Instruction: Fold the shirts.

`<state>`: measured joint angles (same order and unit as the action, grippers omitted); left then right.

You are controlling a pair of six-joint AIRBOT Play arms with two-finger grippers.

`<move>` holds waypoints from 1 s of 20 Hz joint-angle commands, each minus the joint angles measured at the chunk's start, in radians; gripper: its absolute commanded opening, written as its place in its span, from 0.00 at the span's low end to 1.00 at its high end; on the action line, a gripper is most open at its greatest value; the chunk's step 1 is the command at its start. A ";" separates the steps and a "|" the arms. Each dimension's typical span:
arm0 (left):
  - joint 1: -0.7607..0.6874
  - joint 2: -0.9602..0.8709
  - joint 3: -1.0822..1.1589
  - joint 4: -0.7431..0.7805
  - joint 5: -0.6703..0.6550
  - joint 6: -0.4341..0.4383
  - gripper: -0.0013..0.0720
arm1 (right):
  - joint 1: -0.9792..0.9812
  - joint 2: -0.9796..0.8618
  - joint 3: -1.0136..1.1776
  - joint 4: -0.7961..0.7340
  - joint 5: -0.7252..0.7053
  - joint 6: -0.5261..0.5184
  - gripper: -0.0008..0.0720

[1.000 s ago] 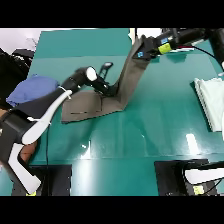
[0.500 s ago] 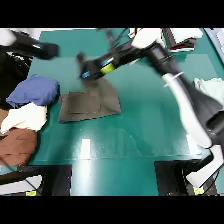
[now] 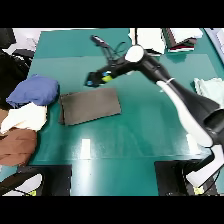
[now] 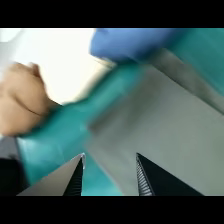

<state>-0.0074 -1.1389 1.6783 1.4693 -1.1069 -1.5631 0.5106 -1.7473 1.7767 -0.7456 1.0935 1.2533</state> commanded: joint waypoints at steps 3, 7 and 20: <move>-0.105 0.006 -0.055 -0.031 0.063 0.001 0.05 | -0.275 0.139 -0.414 -0.059 0.017 0.055 0.79; -0.138 0.006 -0.084 -0.050 0.098 0.000 0.05 | -0.308 0.048 -0.526 0.043 0.031 0.045 0.86; -0.157 0.006 -0.086 -0.166 0.093 0.001 0.05 | -0.063 -0.231 -0.079 0.156 -0.097 -0.005 0.03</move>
<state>-0.1501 -1.1332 1.5925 1.3567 -1.0138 -1.5627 0.4332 -1.9568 1.6032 -0.5884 1.0111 1.2560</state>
